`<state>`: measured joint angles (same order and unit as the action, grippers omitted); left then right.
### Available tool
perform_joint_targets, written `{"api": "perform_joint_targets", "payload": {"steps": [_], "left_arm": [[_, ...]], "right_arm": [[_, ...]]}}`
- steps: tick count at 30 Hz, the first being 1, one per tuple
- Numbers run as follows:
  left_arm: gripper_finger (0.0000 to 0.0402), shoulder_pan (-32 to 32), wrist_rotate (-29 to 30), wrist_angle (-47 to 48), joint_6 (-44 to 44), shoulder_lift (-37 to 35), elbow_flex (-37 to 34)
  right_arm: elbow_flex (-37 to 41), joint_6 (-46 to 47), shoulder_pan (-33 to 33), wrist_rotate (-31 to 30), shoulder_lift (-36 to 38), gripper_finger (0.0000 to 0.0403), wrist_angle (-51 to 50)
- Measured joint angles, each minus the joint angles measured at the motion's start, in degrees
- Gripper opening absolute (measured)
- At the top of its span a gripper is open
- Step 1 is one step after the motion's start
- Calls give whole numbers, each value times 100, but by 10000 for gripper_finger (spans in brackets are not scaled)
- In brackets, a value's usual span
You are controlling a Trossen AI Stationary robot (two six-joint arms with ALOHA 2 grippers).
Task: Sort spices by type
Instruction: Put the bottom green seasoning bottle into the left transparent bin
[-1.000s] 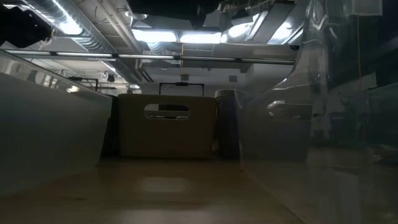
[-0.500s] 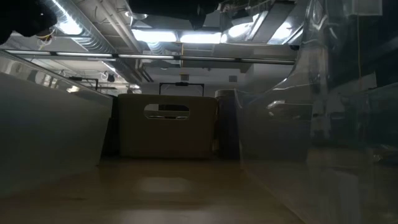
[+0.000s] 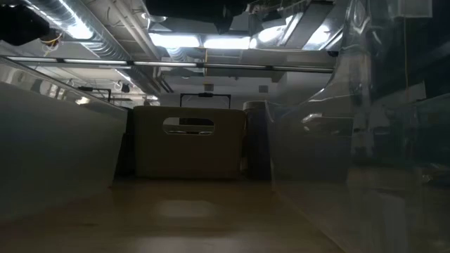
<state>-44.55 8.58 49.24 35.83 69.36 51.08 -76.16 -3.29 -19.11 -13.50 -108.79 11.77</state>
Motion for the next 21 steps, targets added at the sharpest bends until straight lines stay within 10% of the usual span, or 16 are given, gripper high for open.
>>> {"api": "perform_joint_targets", "payload": {"steps": [21], "left_arm": [[269, -38, 85, 64, 169, 800, -18]], "right_arm": [[0, 0, 0, 2, 0, 14, 9]]}}
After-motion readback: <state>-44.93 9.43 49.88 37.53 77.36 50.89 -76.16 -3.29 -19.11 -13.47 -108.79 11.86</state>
